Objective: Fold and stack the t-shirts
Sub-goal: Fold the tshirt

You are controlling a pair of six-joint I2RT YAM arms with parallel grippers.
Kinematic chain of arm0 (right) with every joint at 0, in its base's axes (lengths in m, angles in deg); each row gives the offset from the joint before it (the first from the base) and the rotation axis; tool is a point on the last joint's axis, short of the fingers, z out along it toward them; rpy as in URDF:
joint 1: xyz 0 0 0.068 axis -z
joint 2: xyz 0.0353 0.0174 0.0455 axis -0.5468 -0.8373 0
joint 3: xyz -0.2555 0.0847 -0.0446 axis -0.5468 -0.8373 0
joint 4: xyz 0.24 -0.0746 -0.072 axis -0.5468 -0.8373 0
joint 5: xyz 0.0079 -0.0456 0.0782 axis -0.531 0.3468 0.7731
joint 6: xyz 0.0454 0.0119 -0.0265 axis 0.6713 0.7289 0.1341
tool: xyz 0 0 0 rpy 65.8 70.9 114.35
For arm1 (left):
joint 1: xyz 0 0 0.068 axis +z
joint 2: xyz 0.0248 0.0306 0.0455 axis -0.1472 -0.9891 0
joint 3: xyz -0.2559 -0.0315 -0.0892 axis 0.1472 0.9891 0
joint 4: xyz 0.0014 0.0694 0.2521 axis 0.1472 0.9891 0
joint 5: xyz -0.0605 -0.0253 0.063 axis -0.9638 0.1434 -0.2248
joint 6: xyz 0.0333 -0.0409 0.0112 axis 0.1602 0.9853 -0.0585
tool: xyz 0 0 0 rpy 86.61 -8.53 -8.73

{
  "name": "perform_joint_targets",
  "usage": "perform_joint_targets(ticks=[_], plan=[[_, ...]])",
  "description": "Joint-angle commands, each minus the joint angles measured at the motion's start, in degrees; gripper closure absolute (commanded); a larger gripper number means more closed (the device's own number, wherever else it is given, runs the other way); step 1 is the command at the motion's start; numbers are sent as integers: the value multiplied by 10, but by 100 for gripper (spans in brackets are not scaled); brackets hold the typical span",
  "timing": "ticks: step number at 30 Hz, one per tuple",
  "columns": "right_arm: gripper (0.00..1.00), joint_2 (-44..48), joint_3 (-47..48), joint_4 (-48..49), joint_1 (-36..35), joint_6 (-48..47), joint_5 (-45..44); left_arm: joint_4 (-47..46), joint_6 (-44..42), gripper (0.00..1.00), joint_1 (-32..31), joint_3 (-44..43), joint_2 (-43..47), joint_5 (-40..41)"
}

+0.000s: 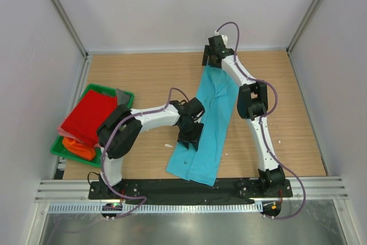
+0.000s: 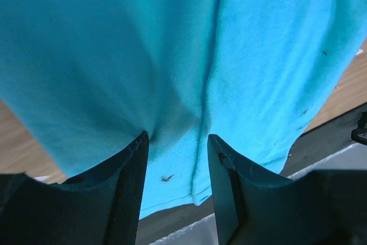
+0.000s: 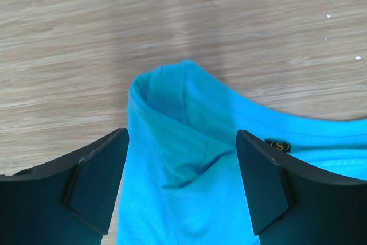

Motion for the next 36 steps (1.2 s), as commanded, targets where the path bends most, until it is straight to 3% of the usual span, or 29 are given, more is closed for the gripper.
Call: perform_joint_targets(ticks=[1, 7, 15, 19, 30, 36], plan=[[18, 11, 44, 14, 0, -3, 13, -20, 41, 53, -14, 15, -9, 5], [18, 102, 36, -72, 0, 3, -26, 14, 40, 51, -6, -24, 59, 35], [19, 194, -113, -173, -3, 45, -24, 46, 48, 47, 34, -58, 143, 47], [21, 219, -181, -160, -10, 61, -16, 62, 46, 47, 52, -53, 177, 46], [22, 129, -156, -135, -36, 40, -40, 60, 54, 46, 107, 26, 257, 25], [22, 36, -79, -105, -54, -23, -23, 60, 50, 46, 137, 50, 267, 9]])
